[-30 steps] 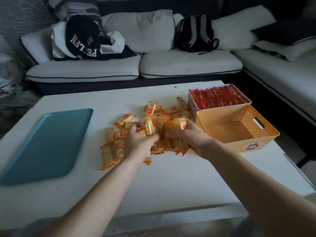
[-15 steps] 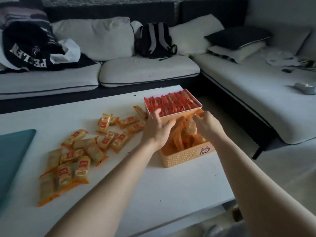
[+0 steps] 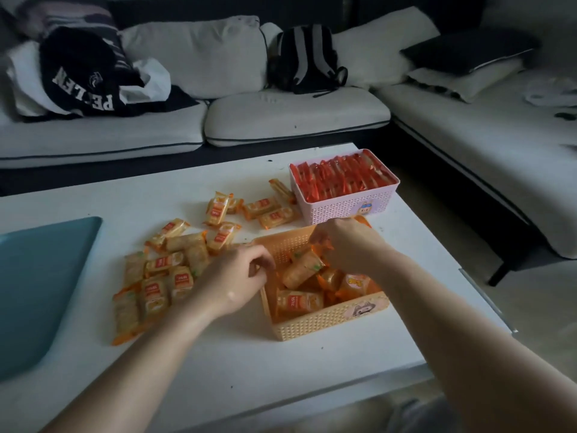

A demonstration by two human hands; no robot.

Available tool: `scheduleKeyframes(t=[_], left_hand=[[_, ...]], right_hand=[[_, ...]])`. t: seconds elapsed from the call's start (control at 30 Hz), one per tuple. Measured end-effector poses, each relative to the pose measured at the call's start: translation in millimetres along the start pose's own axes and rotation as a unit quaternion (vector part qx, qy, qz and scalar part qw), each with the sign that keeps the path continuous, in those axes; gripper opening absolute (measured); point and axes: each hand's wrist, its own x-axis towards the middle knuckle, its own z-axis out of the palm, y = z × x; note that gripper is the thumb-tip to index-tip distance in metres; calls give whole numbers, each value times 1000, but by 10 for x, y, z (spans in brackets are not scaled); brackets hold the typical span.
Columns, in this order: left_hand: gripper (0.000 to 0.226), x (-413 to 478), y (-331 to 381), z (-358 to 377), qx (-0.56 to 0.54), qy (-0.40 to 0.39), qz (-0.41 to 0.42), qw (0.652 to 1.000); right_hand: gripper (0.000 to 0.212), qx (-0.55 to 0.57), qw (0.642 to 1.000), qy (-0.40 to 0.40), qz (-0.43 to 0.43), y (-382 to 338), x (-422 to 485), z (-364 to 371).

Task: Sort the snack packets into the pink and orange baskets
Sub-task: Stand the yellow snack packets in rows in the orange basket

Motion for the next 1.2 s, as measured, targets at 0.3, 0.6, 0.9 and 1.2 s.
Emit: scheduleKeyframes(t=[0.3, 0.6, 0.9, 1.2], left_hand=[[35, 176, -113, 126, -219, 101, -56, 969], [31, 307, -261, 150, -273, 134, -107, 947], [77, 277, -207, 142, -74, 37, 27, 996], [14, 321, -273, 214, 20, 117, 27, 993]], right_hand=[[47, -235, 971, -38, -1, -355, 183, 334], [26, -126, 991, -48, -6, -392, 338, 290], [13, 349, 929, 65, 107, -587, 546, 437], [13, 137, 984, -108, 19, -436, 363, 301]])
